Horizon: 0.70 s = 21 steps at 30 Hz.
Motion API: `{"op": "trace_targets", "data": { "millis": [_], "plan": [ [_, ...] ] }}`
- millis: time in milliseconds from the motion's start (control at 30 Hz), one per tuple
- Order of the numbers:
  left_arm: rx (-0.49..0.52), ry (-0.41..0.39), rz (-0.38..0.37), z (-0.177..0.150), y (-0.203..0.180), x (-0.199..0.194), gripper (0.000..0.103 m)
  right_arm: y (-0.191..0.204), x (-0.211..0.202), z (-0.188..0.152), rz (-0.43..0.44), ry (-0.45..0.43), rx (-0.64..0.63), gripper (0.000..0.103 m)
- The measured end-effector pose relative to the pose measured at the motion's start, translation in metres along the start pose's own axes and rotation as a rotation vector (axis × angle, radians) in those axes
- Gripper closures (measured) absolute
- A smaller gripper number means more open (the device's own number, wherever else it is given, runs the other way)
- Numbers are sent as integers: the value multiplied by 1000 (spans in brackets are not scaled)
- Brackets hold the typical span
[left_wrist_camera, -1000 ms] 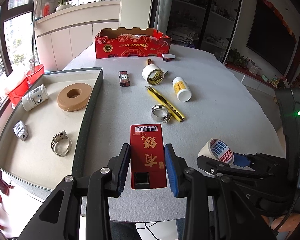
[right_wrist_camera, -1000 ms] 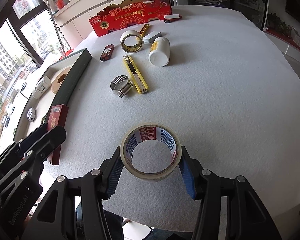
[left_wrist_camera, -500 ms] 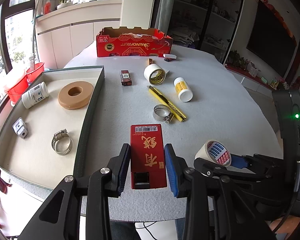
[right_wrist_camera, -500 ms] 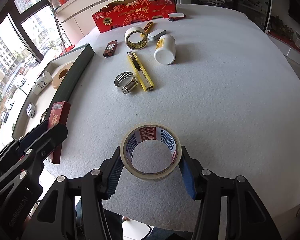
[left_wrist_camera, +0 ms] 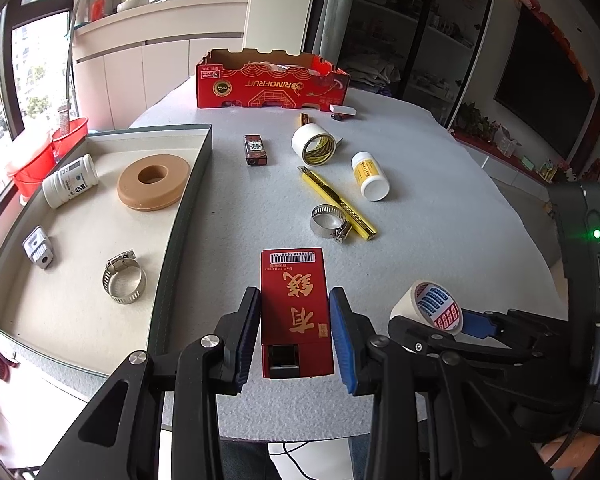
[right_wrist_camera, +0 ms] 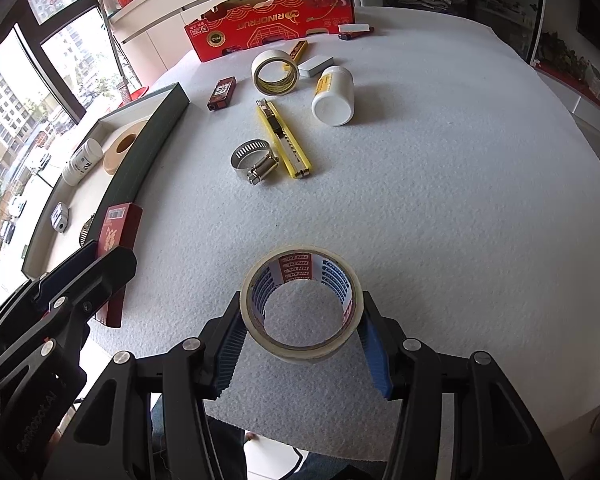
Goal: Organize rigid objects
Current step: 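Lift the red box and tape roll off the table with both grippers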
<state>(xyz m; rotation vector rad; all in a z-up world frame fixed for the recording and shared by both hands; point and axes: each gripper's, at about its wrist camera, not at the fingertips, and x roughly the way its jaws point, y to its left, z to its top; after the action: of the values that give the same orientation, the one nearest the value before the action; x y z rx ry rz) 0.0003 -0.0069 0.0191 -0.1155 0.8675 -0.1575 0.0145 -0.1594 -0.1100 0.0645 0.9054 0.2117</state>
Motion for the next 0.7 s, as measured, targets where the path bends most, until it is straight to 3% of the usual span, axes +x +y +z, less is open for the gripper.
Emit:
{"op": "trace_targets", "data": {
  "millis": [700],
  "plan": [
    [-20, 2, -8, -2, 7, -1, 65, 8, 3, -1, -8, 7, -18, 49]
  ]
}}
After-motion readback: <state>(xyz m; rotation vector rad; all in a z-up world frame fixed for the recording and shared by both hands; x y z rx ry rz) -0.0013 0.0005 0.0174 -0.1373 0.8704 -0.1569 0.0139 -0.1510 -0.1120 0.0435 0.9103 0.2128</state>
